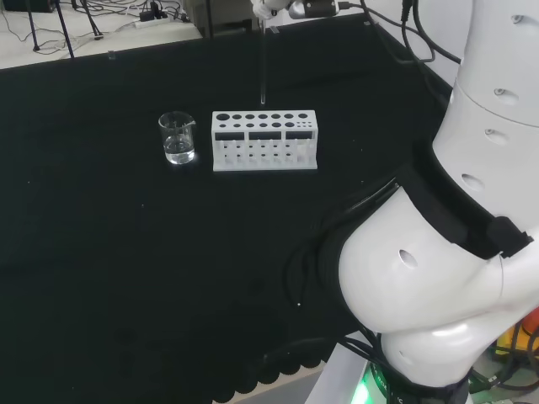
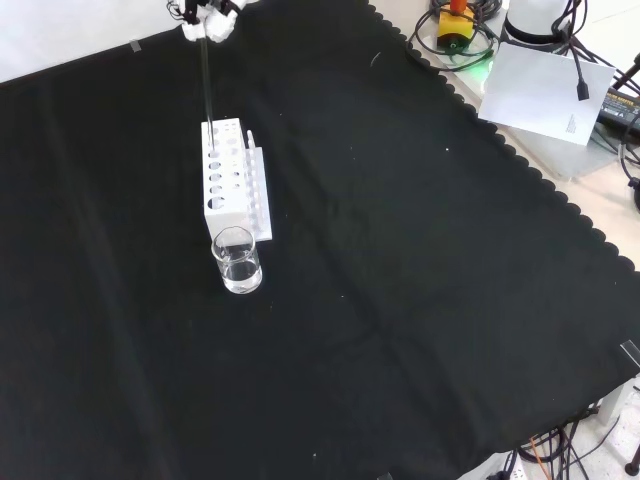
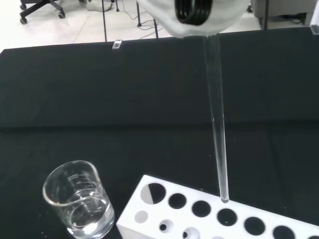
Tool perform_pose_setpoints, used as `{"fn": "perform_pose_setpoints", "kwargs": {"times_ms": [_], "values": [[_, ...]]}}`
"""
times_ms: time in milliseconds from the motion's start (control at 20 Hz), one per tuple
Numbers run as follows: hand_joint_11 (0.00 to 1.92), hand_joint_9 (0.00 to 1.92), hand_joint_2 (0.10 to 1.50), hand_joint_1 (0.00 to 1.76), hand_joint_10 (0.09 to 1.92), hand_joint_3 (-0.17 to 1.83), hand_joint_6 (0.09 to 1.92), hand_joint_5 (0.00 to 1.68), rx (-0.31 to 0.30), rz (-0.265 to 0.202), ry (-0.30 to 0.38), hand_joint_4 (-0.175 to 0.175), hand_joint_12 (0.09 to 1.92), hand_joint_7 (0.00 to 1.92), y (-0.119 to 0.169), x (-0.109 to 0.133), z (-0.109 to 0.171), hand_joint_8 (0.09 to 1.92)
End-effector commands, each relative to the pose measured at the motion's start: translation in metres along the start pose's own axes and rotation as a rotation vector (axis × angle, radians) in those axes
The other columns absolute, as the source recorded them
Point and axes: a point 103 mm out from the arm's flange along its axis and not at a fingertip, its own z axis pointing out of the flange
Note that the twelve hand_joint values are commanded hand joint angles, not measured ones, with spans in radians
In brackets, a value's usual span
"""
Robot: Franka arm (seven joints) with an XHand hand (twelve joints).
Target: Put the glass rod back on the white test tube rack.
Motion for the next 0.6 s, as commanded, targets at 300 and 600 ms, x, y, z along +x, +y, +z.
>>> {"fn": "perform_pose_setpoints", "kwargs": {"times_ms": [300, 600], "values": [[1.3, 1.65, 0.98, 1.31, 0.75, 0.11, 0.2, 1.26, 0.019, -0.023, 0.024, -0.175, 0.94, 1.18, 0.008, 0.001, 0.011, 1.01], [1.3, 1.65, 0.98, 1.31, 0.75, 0.11, 0.2, 1.26, 0.036, -0.004, 0.009, -0.175, 0.94, 1.18, 0.011, -0.002, 0.017, 1.01]]}}
